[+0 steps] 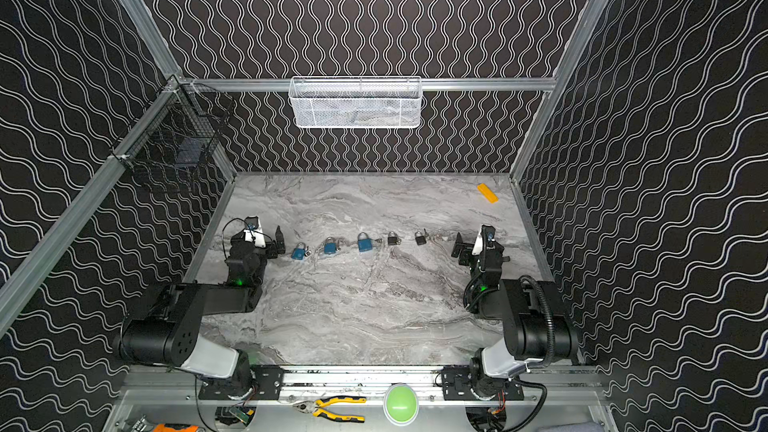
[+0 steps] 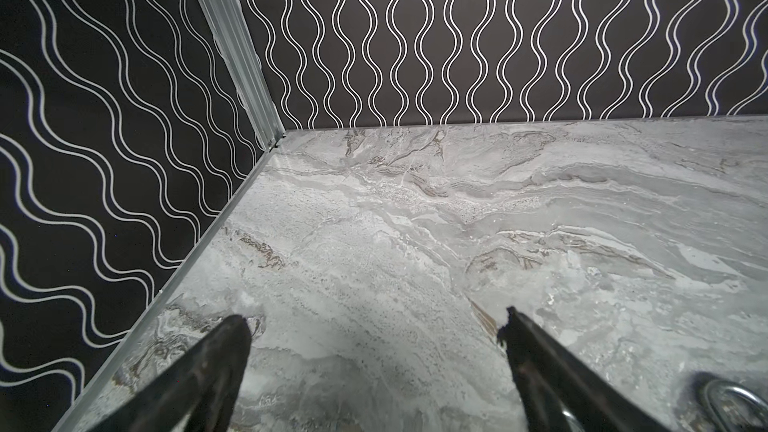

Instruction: Lock with the key

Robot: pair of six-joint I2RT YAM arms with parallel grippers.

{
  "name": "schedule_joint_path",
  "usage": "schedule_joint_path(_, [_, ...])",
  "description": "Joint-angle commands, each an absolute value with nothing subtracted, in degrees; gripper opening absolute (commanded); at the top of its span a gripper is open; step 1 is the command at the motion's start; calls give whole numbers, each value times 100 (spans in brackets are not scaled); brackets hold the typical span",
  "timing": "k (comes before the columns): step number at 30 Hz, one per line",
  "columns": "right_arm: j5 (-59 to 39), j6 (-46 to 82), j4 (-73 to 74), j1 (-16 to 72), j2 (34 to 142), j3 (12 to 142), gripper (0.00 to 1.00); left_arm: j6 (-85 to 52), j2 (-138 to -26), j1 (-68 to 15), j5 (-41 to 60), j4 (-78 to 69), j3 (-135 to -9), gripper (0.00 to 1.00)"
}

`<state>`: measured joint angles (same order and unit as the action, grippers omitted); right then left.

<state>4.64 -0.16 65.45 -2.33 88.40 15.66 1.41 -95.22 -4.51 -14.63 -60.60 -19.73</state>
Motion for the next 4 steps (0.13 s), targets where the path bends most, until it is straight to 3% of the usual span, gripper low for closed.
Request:
schedule_joint_path(1, [438, 2, 6591, -248, 8822, 1572, 100, 141, -9521, -457, -1490, -6139, -2004, 99])
schedule_joint_path(4, [406, -10, 6739, -246, 8828, 1519, 100, 145, -9526, -457, -1486, -6152, -1999, 99])
